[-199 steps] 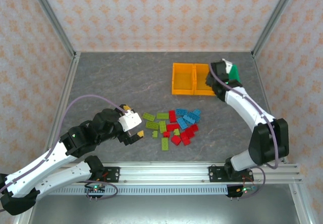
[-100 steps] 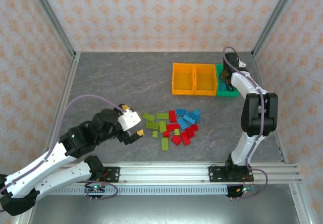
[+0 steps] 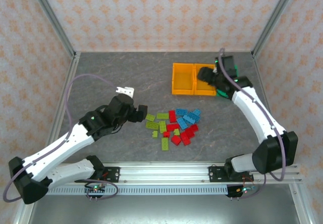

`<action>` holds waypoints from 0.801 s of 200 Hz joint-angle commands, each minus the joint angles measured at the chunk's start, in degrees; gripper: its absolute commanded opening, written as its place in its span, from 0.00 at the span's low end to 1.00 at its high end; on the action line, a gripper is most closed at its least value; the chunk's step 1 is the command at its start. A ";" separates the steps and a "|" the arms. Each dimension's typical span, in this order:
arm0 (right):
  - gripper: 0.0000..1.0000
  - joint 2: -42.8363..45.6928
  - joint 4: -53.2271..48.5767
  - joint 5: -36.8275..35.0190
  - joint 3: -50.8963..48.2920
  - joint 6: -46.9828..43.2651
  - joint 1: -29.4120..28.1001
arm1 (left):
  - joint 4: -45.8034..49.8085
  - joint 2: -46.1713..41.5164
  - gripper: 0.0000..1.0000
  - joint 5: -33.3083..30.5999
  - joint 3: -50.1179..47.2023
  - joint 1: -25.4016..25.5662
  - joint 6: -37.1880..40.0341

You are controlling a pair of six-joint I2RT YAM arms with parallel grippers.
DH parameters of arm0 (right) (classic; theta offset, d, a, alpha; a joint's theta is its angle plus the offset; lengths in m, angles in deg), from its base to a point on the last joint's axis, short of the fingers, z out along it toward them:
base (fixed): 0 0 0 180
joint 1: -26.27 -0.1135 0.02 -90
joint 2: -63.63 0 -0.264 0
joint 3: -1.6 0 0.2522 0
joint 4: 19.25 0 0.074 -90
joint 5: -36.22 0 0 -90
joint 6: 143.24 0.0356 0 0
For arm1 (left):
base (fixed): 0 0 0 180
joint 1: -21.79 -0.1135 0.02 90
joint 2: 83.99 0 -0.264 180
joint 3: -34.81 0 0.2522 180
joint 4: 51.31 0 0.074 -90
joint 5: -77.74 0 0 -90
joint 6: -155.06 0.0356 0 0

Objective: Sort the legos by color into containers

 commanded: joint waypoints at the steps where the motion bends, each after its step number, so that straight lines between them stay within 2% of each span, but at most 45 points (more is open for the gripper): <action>1: 0.72 1.10 -6.92 3.35 -2.55 -3.15 -7.50 | 1.14 5.77 0.89 -1.61 0.51 -0.54 -27.41; 27: 0.76 0.39 -8.12 2.38 -3.58 -2.47 -12.99 | 3.52 16.61 0.85 2.60 4.35 -0.85 -39.05; 72: 0.83 0.43 -8.67 -1.98 -4.75 -0.19 -13.75 | 6.67 31.94 0.83 6.08 10.60 -2.37 -50.18; 92: 0.87 0.78 -8.86 -2.49 -4.92 -0.23 -13.72 | 5.21 36.92 0.83 8.97 11.81 -3.19 -51.64; 142: 0.89 0.61 -9.04 -2.92 -5.28 -0.21 -13.77 | 4.58 43.70 0.85 8.69 13.85 -3.67 -51.93; 160: 0.89 0.44 -9.04 -2.82 -5.45 -0.14 -13.78 | 3.30 46.01 0.80 9.95 14.10 -4.20 -49.88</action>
